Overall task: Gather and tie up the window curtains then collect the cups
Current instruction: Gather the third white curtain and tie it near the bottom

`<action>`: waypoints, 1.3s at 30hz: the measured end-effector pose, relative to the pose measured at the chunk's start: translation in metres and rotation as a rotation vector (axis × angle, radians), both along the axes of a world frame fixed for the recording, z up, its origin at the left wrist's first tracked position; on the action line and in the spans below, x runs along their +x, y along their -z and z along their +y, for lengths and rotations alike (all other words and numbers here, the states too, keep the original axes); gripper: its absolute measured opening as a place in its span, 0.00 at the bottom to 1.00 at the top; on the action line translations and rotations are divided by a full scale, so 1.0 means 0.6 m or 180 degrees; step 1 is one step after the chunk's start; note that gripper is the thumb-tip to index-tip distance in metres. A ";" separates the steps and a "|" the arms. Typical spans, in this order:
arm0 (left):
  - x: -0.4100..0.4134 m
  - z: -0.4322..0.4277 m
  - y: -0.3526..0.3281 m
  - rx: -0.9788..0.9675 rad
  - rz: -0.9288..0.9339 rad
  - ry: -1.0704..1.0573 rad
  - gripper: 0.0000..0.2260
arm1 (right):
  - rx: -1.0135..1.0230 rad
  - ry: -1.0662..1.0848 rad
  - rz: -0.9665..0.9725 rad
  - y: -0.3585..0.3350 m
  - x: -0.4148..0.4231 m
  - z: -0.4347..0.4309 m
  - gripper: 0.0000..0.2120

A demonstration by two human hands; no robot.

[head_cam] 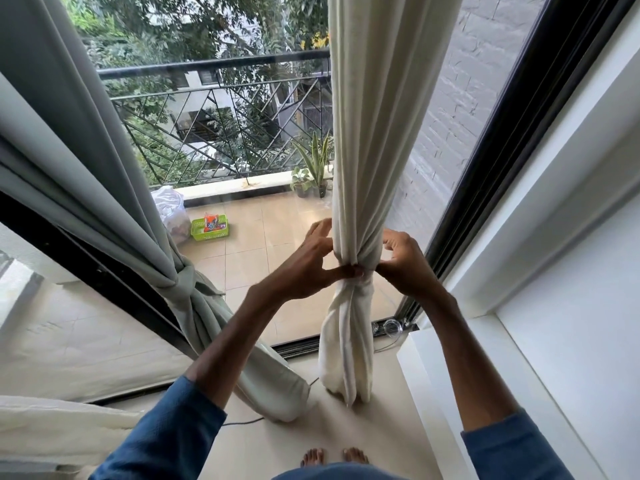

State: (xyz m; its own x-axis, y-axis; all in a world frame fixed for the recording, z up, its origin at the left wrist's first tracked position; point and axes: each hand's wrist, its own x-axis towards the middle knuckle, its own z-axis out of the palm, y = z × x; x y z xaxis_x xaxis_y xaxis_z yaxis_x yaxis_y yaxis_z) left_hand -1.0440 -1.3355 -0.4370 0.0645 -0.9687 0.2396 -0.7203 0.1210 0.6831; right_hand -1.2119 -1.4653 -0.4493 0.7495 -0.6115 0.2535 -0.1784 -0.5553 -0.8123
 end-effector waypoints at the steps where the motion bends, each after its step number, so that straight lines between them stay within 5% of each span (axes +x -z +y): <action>1: 0.001 -0.001 0.001 0.0004 0.0047 0.0082 0.18 | -0.0054 0.0013 0.0037 -0.001 0.001 -0.001 0.17; 7: 0.002 -0.003 -0.001 -0.0020 -0.0344 0.0087 0.15 | -0.0008 0.0197 0.0103 0.008 -0.002 -0.006 0.20; 14: 0.002 -0.004 -0.008 0.0059 -0.1415 -0.0074 0.19 | 0.0337 0.0202 0.0158 0.033 -0.005 -0.006 0.08; 24: -0.002 -0.016 0.010 0.0052 -0.0829 0.0020 0.17 | 0.0046 0.1553 -0.0581 0.060 -0.030 0.084 0.07; 28: -0.018 -0.020 0.002 0.0133 -0.0565 -0.0302 0.18 | 0.0469 0.1018 -0.0432 0.066 -0.034 0.131 0.05; 30: -0.024 -0.020 0.002 0.0115 -0.0477 -0.0270 0.15 | 0.0820 0.0726 -0.0273 0.066 -0.028 0.145 0.12; 33: -0.030 -0.019 0.005 0.0128 -0.0397 -0.0297 0.11 | 0.0998 0.0749 -0.0334 0.067 -0.017 0.152 0.16; 39: -0.028 -0.006 0.008 0.0076 -0.0645 -0.0422 0.14 | 0.1268 0.0910 -0.0537 0.068 -0.025 0.147 0.10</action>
State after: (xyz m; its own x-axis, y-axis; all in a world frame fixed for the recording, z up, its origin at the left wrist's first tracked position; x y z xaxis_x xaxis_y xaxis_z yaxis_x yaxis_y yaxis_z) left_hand -1.0608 -1.3393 -0.4419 0.1444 -0.9605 0.2378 -0.8514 0.0019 0.5245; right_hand -1.2267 -1.3773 -0.4904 0.5072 -0.8596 0.0621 -0.1261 -0.1453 -0.9813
